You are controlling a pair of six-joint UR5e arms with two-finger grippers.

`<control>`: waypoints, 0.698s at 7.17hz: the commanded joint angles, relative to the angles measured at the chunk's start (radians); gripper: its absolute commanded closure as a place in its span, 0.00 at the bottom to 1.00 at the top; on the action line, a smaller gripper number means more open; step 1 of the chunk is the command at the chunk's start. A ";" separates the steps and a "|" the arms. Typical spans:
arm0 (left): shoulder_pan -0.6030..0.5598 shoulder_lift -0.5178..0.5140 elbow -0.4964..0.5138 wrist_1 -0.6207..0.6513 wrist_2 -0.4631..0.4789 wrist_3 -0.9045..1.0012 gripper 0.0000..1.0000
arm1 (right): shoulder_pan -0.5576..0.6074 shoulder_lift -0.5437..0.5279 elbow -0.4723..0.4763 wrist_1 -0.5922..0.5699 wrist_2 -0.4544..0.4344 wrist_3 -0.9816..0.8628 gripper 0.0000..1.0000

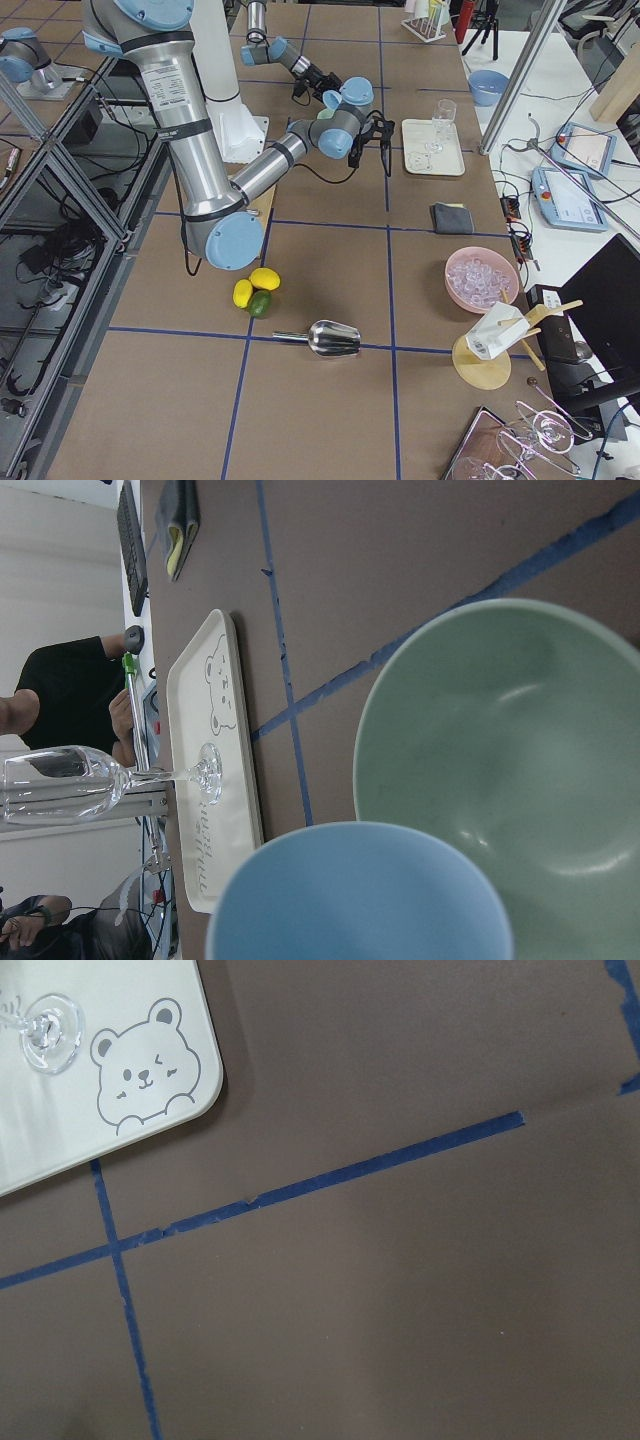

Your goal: Pour ice into bowl

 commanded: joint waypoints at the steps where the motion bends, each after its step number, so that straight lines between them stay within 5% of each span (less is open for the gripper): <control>1: 0.006 -0.016 -0.050 0.164 0.000 0.060 1.00 | 0.000 0.002 0.000 0.002 0.000 0.000 0.00; 5: 0.035 -0.047 -0.018 0.234 0.167 0.046 1.00 | 0.000 0.002 0.002 0.000 0.002 0.003 0.00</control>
